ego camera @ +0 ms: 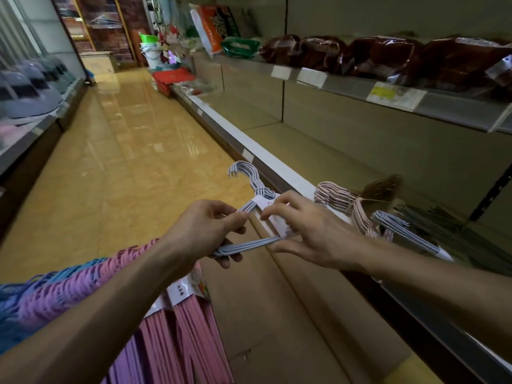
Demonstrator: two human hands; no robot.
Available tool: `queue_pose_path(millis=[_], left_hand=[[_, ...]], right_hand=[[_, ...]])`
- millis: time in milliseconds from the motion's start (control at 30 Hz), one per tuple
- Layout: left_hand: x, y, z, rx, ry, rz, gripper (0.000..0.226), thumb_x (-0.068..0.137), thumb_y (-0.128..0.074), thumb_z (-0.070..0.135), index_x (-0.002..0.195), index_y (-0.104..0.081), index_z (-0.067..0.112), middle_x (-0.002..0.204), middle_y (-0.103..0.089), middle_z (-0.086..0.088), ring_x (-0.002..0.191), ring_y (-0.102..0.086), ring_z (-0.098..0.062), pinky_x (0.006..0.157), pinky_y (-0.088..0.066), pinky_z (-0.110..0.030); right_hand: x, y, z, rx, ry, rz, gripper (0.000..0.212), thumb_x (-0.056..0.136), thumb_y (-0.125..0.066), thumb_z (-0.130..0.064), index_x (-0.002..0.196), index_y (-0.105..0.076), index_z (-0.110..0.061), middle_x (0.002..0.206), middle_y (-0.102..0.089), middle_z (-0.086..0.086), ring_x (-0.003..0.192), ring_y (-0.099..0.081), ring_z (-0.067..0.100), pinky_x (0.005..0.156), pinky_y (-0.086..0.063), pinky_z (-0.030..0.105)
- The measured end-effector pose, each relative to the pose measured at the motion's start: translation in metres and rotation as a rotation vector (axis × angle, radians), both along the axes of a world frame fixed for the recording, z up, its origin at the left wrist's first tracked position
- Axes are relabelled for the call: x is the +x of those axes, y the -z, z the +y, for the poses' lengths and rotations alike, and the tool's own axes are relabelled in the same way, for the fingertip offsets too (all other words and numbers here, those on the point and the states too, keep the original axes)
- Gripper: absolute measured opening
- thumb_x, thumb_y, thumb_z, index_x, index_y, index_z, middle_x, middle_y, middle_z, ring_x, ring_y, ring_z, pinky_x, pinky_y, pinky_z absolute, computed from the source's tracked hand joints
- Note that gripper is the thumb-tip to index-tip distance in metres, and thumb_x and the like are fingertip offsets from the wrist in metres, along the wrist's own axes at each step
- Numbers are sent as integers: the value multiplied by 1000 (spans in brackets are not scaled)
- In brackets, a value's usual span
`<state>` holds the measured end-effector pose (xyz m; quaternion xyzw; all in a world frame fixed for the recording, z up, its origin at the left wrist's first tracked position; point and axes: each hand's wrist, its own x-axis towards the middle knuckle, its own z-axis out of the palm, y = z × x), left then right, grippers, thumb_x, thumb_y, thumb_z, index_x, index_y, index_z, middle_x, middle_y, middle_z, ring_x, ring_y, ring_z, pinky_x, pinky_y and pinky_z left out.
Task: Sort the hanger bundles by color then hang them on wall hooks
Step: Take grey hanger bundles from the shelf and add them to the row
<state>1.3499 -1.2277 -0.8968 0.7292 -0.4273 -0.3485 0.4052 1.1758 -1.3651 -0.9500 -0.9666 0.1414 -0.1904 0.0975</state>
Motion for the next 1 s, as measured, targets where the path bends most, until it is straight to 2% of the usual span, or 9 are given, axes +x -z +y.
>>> queue_pose_path(millis=[133,233,367,500,567,633,767,900,1000], left_hand=[[22,-3,19,-20,6,-57,24,93,-63,32,106,-70,13,93,-75,-3,51,-67,-12,43,-47,-19],[40,-2,33,19,34,-71,26,90,-60,42,103,-73,24,94,-77,4,57,-67,-10,53,-51,-25],[58,-3,48,49,89,-36,36,88,-54,45,107,-74,21,91,-78,1,74,-66,-29,64,-53,-33],[67,-3,56,24,114,65,39,87,-54,41,112,-74,17,92,-77,-10,75,-62,-31,65,-52,-38],[71,-3,58,25,119,91,38,88,-55,40,108,-76,17,93,-77,-12,75,-66,-29,67,-55,-36],[73,-2,59,33,116,113,37,86,-56,41,104,-77,17,92,-76,-15,75,-68,-27,65,-57,-32],[73,0,57,34,91,143,36,86,-57,41,100,-78,15,90,-76,-17,73,-66,-27,65,-56,-35],[73,0,51,43,97,146,40,88,-55,47,94,-79,15,83,-75,-15,71,-58,-31,63,-49,-36],[70,-2,45,60,104,169,47,88,-54,51,93,-79,12,78,-74,-15,66,-60,-29,56,-52,-31]], right_hand=[[1,-7,-8,221,145,-89,53,88,-64,-55,133,-50,-32,128,-46,-12,112,-47,-1,91,-49,24],[4,-11,-12,352,273,-122,40,94,-52,-53,127,-54,-30,120,-50,-11,102,-50,-5,80,-40,10],[9,-12,-12,559,339,-1,47,100,-35,-55,122,-63,-23,113,-65,-7,101,-61,9,78,-49,24],[9,-11,-1,1025,212,91,61,102,-31,-54,98,-75,-12,89,-76,13,86,-73,29,84,-58,42],[9,-12,5,1121,164,120,66,103,-30,-54,79,-78,-17,77,-73,18,71,-71,26,76,-59,40],[9,-13,8,1140,131,155,69,103,-28,-55,70,-78,-20,65,-67,13,57,-63,18,65,-54,35],[6,-10,5,1246,71,158,67,97,-32,-60,92,-75,-10,65,-60,11,48,-50,15,55,-39,30],[1,-10,3,1380,-34,213,66,95,-39,-67,115,-70,-12,76,-62,15,49,-49,17,48,-40,26],[-1,-9,6,1442,-118,283,57,93,-49,-60,125,-63,-16,73,-53,17,46,-43,16,42,-39,23]])
